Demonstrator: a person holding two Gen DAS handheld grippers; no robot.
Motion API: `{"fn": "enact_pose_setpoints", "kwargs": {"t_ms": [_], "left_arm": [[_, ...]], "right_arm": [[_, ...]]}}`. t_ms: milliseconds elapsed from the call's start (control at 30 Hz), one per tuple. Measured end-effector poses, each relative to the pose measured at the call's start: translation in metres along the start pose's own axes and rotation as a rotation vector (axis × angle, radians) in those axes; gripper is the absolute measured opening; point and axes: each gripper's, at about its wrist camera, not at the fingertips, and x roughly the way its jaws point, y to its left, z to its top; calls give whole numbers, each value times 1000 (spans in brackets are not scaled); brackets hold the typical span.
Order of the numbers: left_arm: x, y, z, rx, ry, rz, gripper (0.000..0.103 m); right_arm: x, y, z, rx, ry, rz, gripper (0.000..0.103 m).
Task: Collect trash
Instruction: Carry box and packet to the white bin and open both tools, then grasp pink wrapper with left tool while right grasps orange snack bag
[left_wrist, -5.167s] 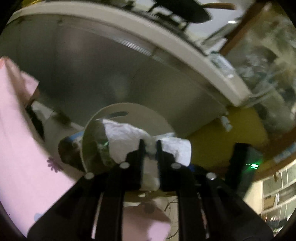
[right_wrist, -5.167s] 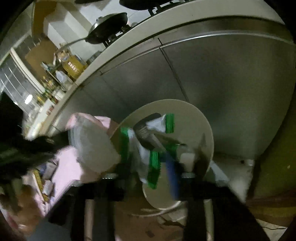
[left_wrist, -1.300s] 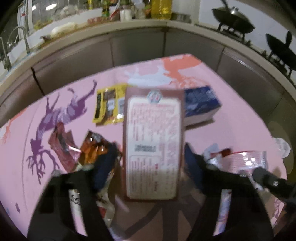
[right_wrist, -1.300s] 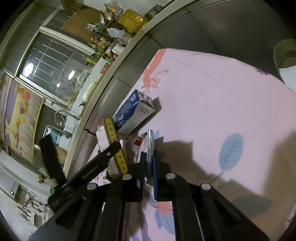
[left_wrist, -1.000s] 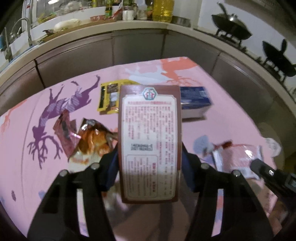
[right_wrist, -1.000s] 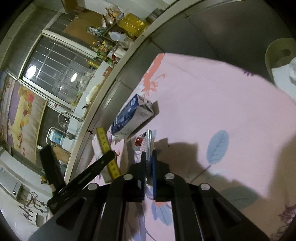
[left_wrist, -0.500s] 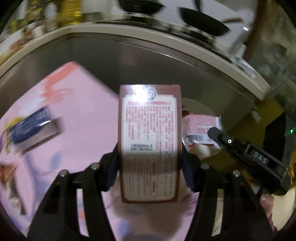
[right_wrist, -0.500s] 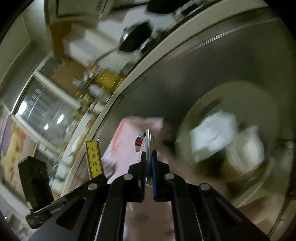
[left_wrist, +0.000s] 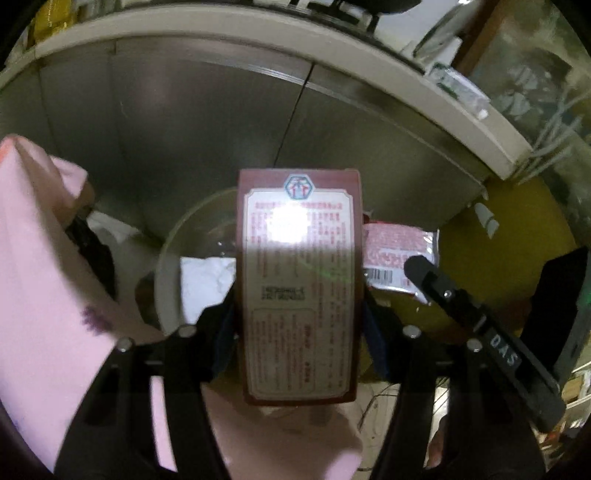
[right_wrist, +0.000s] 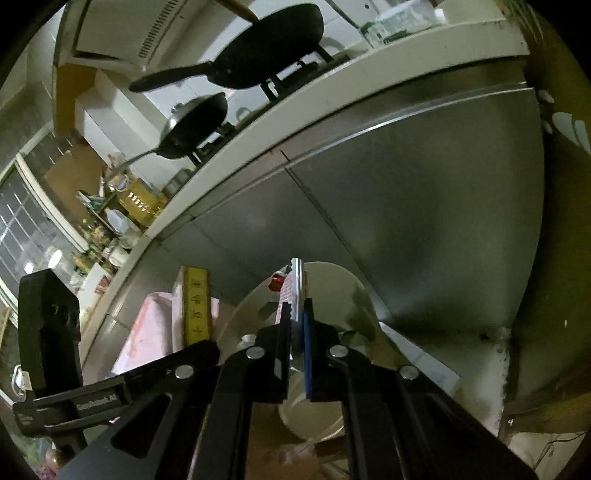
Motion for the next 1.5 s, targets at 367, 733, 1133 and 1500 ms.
{"fn": "enact_pose_setpoints", "kwargs": {"t_ms": [367, 733, 1133, 1500], "left_arm": [[-21, 25, -17, -56, -28, 86, 81], [-87, 41, -76, -2, -137, 249, 81], [-169, 83, -136, -52, -248, 412, 81], [-229, 119, -183, -130, -330, 519, 81]], "right_arm": [[6, -5, -14, 74, -14, -7, 56], [-30, 24, -37, 86, -44, 20, 56], [-45, 82, -67, -1, 11, 77, 56], [-54, 147, -96, -103, 51, 125, 56]]}}
